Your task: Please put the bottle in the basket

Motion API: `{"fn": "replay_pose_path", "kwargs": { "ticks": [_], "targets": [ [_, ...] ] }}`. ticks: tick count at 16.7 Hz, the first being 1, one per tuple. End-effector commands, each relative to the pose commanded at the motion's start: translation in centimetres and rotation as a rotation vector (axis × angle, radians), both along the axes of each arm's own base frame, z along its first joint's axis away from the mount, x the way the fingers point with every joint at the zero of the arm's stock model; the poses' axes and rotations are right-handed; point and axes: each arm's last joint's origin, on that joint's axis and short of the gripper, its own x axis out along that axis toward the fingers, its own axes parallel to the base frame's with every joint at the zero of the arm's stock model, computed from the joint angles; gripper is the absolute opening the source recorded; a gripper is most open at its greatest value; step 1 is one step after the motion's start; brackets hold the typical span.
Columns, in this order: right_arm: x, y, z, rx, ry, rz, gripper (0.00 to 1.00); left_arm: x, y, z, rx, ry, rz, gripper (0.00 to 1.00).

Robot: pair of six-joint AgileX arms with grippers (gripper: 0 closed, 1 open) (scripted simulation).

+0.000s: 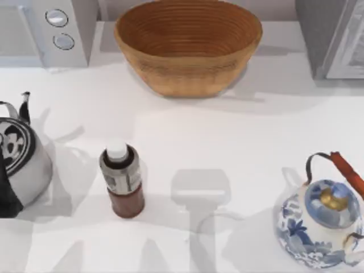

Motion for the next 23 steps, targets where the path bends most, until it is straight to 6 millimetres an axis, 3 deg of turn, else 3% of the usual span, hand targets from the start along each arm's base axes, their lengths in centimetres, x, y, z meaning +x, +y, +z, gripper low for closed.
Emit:
{"fn": "replay_pose_path", "kwargs": {
  "ticks": [3, 7, 12, 17, 23],
  "targets": [
    [0.0, 0.0, 0.0, 0.000, 0.000, 0.000, 1.00, 0.1, -0.1, 0.2, 0.006, -0.003, -0.022, 1.00],
    [0.0, 0.0, 0.0, 0.000, 0.000, 0.000, 1.00, 0.9, -1.2, 0.5, 0.050, 0.001, -0.208, 1.00],
    [0.0, 0.0, 0.0, 0.000, 0.000, 0.000, 1.00, 2.8, -2.7, -1.7, 0.115, 0.121, -0.480, 1.00],
    [0.0, 0.0, 0.0, 0.000, 0.000, 0.000, 1.00, 4.6, -4.9, -2.3, 0.169, 0.160, -0.764, 1.00],
    [0.0, 0.0, 0.0, 0.000, 0.000, 0.000, 1.00, 4.9, -5.1, -3.9, 0.123, 0.284, -0.799, 1.00]
  ]
}}
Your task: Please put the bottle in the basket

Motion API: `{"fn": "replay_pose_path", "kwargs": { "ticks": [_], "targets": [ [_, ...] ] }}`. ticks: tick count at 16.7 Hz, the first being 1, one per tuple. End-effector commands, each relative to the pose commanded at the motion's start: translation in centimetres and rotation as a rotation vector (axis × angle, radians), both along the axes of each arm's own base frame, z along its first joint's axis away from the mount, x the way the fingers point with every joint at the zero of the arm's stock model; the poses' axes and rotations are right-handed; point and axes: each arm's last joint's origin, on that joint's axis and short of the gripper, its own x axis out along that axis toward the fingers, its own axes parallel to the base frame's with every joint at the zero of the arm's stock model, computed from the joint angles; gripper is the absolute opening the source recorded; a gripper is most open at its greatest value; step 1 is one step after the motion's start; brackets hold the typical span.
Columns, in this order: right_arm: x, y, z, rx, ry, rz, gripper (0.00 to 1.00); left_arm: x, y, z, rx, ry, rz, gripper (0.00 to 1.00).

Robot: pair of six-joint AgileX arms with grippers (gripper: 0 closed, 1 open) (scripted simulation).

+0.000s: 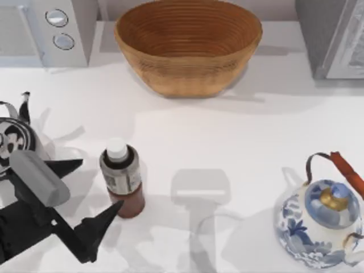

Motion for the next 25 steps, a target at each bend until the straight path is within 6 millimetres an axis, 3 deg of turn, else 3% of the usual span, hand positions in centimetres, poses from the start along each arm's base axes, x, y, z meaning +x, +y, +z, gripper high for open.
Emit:
{"fn": "replay_pose_path", "kwargs": {
  "ticks": [5, 11, 15, 20, 25],
  "targets": [
    [0.0, 0.0, 0.0, 0.000, 0.000, 0.000, 1.00, 0.3, -0.1, 0.2, -0.001, -0.004, 0.001, 1.00],
    [0.0, 0.0, 0.0, 0.000, 0.000, 0.000, 1.00, 3.3, -2.4, 1.1, -0.002, -0.001, 0.000, 1.00],
    [0.0, 0.0, 0.0, 0.000, 0.000, 0.000, 1.00, 4.8, -4.2, 0.2, -0.002, -0.002, -0.001, 1.00],
    [0.0, 0.0, 0.0, 0.000, 0.000, 0.000, 1.00, 4.8, -4.9, -1.7, 0.000, 0.000, -0.001, 1.00],
    [0.0, 0.0, 0.0, 0.000, 0.000, 0.000, 1.00, 4.6, -4.8, -2.1, 0.000, 0.000, 0.000, 1.00]
  ]
}}
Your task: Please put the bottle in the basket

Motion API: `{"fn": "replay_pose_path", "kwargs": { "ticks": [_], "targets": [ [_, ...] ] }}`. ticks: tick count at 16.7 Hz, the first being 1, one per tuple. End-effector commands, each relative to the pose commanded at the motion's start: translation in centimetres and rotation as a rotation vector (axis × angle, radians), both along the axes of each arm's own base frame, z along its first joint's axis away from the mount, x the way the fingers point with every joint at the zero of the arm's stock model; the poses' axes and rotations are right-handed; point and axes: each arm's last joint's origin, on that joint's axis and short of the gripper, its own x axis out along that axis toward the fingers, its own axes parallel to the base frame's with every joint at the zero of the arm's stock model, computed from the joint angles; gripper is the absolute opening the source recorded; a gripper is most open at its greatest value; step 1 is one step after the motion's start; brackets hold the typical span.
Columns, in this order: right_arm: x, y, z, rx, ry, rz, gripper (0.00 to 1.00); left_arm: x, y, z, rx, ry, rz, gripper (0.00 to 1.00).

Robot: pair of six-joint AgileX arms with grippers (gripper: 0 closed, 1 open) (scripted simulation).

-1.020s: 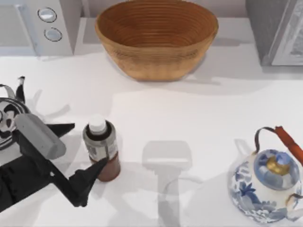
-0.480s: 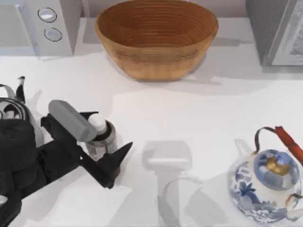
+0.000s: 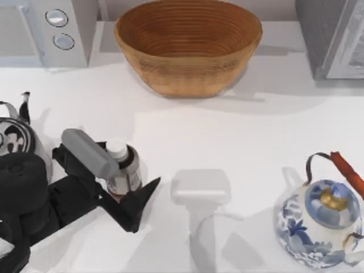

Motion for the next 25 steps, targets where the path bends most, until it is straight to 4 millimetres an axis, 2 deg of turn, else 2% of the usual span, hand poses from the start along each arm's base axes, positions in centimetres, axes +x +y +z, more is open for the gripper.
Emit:
{"fn": "replay_pose_path", "kwargs": {
  "ticks": [1, 14, 25],
  "targets": [
    [0.00, 0.00, 0.00, 0.000, 0.000, 0.000, 1.00, 0.00, 0.00, 0.00, 0.000, 0.000, 0.000, 1.00],
    [0.00, 0.00, 0.00, 0.000, 0.000, 0.000, 1.00, 0.00, 0.00, 0.00, 0.000, 0.000, 0.000, 0.02],
    [0.00, 0.00, 0.00, 0.000, 0.000, 0.000, 1.00, 0.17, 0.01, 0.28, -0.001, -0.010, -0.007, 0.00]
  ]
}}
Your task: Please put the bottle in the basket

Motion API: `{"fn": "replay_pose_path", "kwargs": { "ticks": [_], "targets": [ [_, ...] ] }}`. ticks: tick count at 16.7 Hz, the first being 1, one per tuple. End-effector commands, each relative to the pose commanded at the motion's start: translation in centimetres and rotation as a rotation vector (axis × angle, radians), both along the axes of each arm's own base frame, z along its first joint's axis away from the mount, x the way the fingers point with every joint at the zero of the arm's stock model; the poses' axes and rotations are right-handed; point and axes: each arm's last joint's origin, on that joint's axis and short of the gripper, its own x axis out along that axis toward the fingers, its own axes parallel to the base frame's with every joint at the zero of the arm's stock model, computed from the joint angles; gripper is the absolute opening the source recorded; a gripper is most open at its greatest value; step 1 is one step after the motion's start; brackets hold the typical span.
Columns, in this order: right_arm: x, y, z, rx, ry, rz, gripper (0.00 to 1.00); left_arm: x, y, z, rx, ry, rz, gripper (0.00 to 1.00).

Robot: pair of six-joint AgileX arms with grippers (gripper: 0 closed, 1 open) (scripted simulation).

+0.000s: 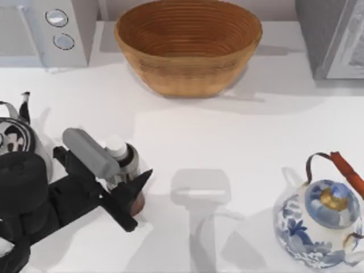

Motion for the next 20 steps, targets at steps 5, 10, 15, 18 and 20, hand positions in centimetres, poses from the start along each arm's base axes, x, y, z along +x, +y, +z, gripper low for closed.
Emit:
{"fn": "replay_pose_path", "kwargs": {
  "ticks": [5, 10, 15, 18, 20],
  "targets": [
    [0.0, 0.0, 0.0, 0.000, 0.000, 0.000, 1.00, 1.6, 1.2, 4.1, -0.003, -0.115, -0.057, 0.00],
    [0.0, 0.0, 0.0, 0.000, 0.000, 0.000, 1.00, 0.7, 5.0, 9.7, 0.029, -0.181, -0.114, 0.00],
    [0.0, 0.0, 0.0, 0.000, 0.000, 0.000, 1.00, -4.4, 8.8, 11.8, 0.044, -0.106, -0.075, 0.00],
    [0.0, 0.0, 0.0, 0.000, 0.000, 0.000, 1.00, -7.5, 9.8, 11.3, 0.033, -0.057, -0.032, 0.00],
    [0.0, 0.0, 0.0, 0.000, 0.000, 0.000, 1.00, -8.9, 10.0, 10.7, 0.021, -0.031, -0.013, 0.00]
  ]
}}
